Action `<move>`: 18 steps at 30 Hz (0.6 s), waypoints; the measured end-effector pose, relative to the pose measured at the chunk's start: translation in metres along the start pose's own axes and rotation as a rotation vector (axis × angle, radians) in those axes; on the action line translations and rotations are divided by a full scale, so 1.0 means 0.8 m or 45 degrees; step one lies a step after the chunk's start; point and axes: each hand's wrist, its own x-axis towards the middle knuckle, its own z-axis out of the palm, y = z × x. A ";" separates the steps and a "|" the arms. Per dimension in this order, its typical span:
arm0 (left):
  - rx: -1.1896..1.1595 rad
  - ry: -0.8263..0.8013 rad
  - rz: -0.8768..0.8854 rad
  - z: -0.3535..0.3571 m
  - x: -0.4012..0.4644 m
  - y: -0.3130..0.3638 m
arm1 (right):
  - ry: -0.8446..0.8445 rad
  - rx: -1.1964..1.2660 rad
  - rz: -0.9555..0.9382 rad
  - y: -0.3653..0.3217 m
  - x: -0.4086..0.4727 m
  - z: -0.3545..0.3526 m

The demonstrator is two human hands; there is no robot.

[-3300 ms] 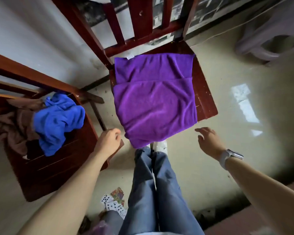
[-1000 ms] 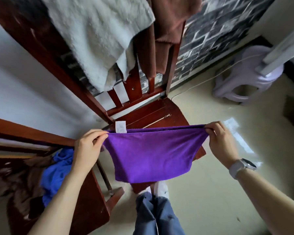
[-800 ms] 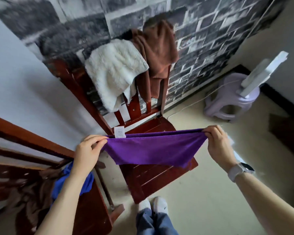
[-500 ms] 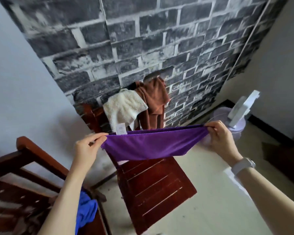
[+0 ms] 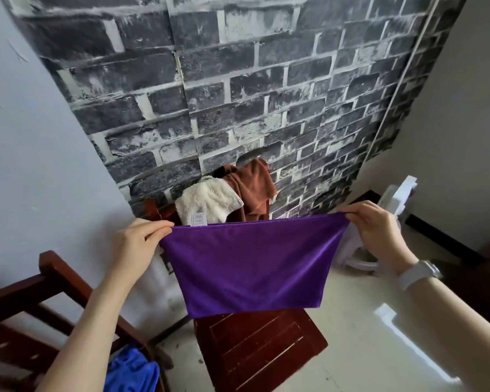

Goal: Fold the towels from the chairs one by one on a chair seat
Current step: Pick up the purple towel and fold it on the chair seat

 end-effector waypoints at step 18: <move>0.242 -0.032 0.031 0.111 -0.020 -0.108 | -0.089 -0.161 0.176 0.065 -0.038 0.112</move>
